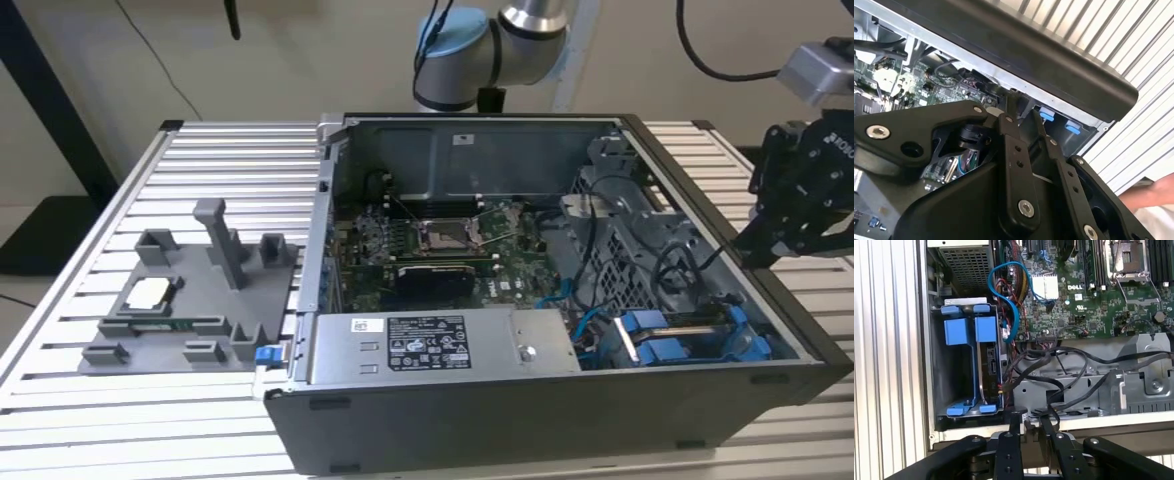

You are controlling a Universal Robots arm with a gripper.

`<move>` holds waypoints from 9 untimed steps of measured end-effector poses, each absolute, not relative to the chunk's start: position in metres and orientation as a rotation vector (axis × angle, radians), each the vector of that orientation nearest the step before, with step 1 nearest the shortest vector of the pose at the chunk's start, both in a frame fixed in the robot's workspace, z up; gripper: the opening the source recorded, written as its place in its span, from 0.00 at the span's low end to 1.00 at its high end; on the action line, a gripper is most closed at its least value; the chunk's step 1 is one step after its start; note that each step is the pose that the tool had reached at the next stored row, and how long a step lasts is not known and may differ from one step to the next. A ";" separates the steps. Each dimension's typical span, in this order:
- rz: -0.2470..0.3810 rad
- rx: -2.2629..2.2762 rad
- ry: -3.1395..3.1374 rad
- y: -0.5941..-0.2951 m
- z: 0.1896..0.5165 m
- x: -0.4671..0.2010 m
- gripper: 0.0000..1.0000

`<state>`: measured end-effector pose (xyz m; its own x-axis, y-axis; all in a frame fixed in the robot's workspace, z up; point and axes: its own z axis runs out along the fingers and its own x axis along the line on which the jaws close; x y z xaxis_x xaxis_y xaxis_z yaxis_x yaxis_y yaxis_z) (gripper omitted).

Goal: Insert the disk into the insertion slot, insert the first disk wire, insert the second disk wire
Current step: 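Insert the second disk wire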

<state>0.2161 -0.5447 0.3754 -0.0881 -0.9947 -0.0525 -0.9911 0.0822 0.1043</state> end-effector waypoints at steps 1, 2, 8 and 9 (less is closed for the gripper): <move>-0.175 2.099 -2.287 -0.545 0.375 0.216 0.29; -0.175 2.099 -2.287 -0.545 0.375 0.216 0.29; -0.182 2.101 -2.290 -0.545 0.373 0.217 0.29; -0.192 2.104 -2.295 -0.545 0.373 0.217 0.29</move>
